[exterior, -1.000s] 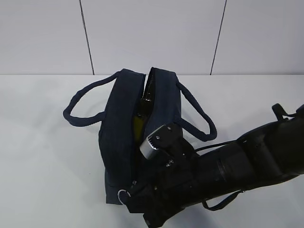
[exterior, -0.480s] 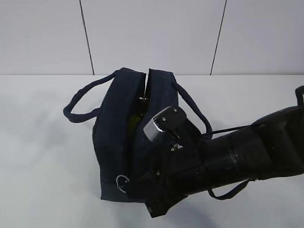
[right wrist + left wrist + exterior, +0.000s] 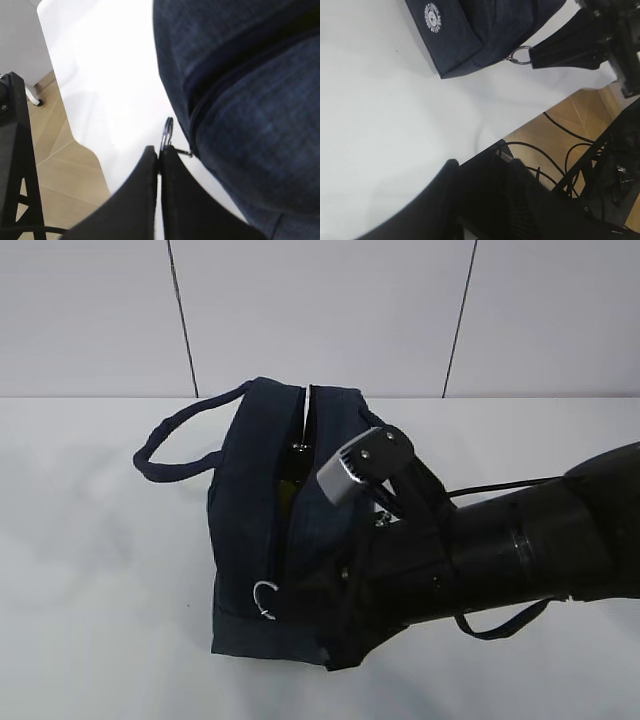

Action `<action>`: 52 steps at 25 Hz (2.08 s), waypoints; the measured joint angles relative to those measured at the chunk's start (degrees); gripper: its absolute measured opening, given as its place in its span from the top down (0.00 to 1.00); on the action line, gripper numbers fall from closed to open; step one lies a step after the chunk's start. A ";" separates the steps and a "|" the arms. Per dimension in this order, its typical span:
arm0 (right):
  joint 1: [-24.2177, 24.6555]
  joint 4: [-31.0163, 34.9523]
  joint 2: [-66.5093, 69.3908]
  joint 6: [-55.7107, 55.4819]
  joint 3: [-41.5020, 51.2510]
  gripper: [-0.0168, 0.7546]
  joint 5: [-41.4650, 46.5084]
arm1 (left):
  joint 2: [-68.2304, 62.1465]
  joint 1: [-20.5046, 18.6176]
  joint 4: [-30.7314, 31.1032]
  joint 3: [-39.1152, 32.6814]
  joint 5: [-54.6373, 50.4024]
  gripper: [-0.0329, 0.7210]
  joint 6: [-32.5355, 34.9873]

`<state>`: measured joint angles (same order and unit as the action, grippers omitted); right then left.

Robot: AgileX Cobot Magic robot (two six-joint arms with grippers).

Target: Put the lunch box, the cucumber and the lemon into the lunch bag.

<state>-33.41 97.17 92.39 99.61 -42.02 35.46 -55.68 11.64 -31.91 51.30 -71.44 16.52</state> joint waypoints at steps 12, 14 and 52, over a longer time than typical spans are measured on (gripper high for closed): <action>0.00 0.62 -2.47 -0.23 -0.88 1.00 -1.91 | 0.00 0.00 0.48 -3.17 0.26 0.65 0.00; 0.00 0.70 -2.47 -0.23 -1.08 1.00 -2.60 | 0.00 0.00 0.48 -3.59 0.26 0.65 0.00; 0.00 -85.84 -14.11 -93.83 -3.46 0.39 10.43 | 0.00 0.00 0.14 -3.62 0.64 0.64 0.00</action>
<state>-33.41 11.33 78.29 5.78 -45.48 45.90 -55.68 11.64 -31.76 47.69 -70.80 16.52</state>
